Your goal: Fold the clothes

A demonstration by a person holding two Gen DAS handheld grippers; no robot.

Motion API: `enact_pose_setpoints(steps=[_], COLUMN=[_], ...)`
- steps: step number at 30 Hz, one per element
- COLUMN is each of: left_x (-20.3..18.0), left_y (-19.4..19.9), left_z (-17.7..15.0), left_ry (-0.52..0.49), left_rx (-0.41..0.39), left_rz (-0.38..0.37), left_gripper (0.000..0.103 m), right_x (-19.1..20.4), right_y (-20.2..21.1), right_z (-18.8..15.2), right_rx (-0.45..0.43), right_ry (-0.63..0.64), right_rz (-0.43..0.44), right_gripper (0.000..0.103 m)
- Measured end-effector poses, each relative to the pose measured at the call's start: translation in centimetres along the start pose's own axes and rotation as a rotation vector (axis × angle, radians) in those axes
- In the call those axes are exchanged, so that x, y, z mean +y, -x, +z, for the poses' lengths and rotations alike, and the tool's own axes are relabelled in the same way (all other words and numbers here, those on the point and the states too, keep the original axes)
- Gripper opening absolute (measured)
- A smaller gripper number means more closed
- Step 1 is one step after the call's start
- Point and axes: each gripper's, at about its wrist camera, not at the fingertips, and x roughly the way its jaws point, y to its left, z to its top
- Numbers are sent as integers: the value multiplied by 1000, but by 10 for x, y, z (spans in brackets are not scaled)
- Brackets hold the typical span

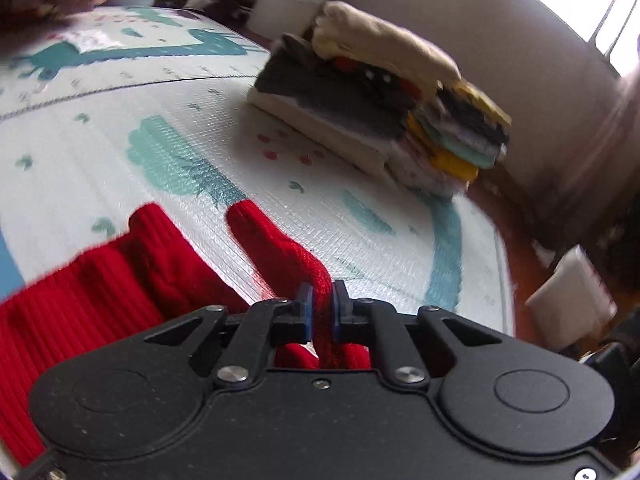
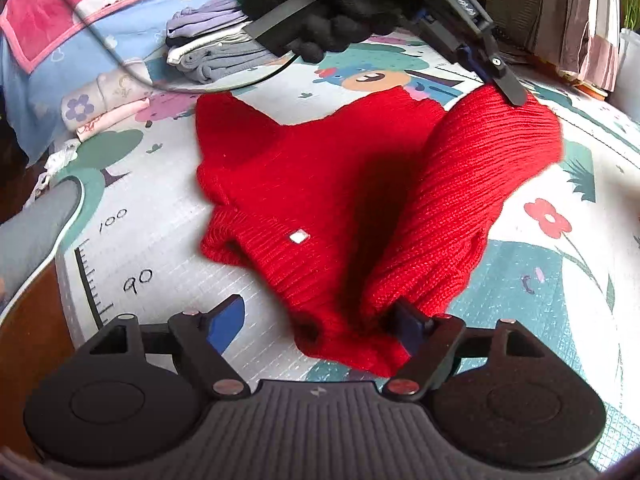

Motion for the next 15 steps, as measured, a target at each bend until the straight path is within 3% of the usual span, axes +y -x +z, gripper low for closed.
enact_pose_setpoints(steps=[4,7,9,15], left_x=[20,35,36,36], left_y=[-13,-24,-22,-29], left_z=[-9,-15,-5,27], left_ry=[78,140,129,119], left_rx=[106,189,182,124], left_rz=[68,118,119,125], left_gripper=[8,28,43,43], right_x=[0,-5,-8,-14], right_y=[0,7,11,8], right_z=[0,2,3,9], right_rx=[7,-26,-49,-67], right_ry=[1,-27,-47,-47], right_rz=[7,2,-5,-19], right_gripper=[79,77,77,77])
